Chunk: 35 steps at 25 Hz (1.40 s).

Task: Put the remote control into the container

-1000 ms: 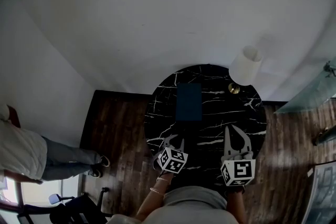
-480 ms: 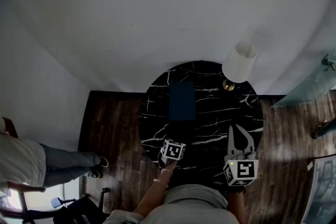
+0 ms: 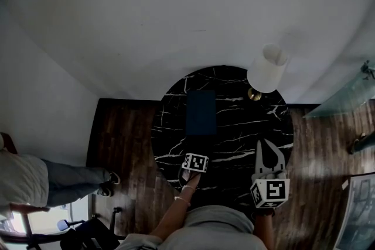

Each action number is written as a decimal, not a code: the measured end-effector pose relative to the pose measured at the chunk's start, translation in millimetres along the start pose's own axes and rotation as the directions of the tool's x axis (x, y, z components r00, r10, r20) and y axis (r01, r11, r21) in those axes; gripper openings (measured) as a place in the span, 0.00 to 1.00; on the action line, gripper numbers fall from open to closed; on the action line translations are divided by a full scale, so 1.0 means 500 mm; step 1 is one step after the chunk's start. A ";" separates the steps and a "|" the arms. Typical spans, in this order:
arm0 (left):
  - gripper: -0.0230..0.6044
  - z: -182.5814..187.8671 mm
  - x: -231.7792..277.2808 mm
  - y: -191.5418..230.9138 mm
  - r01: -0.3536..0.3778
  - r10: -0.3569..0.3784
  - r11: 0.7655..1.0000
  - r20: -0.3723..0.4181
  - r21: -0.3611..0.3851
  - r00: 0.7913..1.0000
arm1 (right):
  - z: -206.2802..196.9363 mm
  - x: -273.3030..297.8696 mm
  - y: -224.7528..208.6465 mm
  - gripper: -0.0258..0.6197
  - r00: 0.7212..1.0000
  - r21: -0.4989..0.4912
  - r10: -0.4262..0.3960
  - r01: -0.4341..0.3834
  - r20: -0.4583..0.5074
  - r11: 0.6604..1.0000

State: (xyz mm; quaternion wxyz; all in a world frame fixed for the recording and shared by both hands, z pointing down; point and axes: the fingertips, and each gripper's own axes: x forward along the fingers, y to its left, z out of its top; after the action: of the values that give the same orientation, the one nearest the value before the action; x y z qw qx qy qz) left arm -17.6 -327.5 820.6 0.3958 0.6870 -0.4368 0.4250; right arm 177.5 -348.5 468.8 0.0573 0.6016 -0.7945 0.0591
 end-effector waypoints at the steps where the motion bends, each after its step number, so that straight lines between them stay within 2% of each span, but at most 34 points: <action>1: 0.14 -0.003 0.007 0.003 -0.018 0.018 1.000 -0.017 0.013 1.000 | -0.001 0.002 -0.001 0.06 1.000 0.001 0.002 -0.002 -0.001 1.000; 4: 0.14 -0.007 0.019 0.010 -0.055 0.056 0.998 -0.048 0.033 0.997 | -0.007 0.008 -0.007 0.06 1.000 0.004 0.004 -0.004 -0.004 1.000; 17: 0.15 -0.009 0.028 0.004 -0.076 0.090 0.993 -0.155 0.095 0.984 | -0.022 0.022 -0.019 0.06 1.000 0.032 0.023 -0.022 -0.014 0.999; 21: 0.15 -0.010 0.024 -0.006 -0.078 0.099 0.987 -0.143 0.144 0.985 | -0.023 0.018 -0.025 0.06 1.000 0.023 0.025 -0.025 -0.008 0.999; 25: 0.22 -0.005 0.010 -0.012 -0.086 0.108 0.981 -0.120 0.176 0.987 | -0.014 0.016 -0.027 0.06 1.000 0.043 0.020 -0.020 -0.005 0.999; 35: 0.23 0.021 -0.036 -0.015 -0.132 0.141 0.968 -0.026 0.214 0.990 | -0.024 0.009 -0.025 0.06 0.999 0.041 0.040 -0.040 -0.001 0.998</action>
State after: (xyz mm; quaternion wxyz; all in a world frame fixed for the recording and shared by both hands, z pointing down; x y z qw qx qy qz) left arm -12.8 -330.4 799.3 0.2992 0.6847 -0.4272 0.5091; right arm 188.6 -354.4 481.8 0.0442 0.5866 -0.8050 0.0771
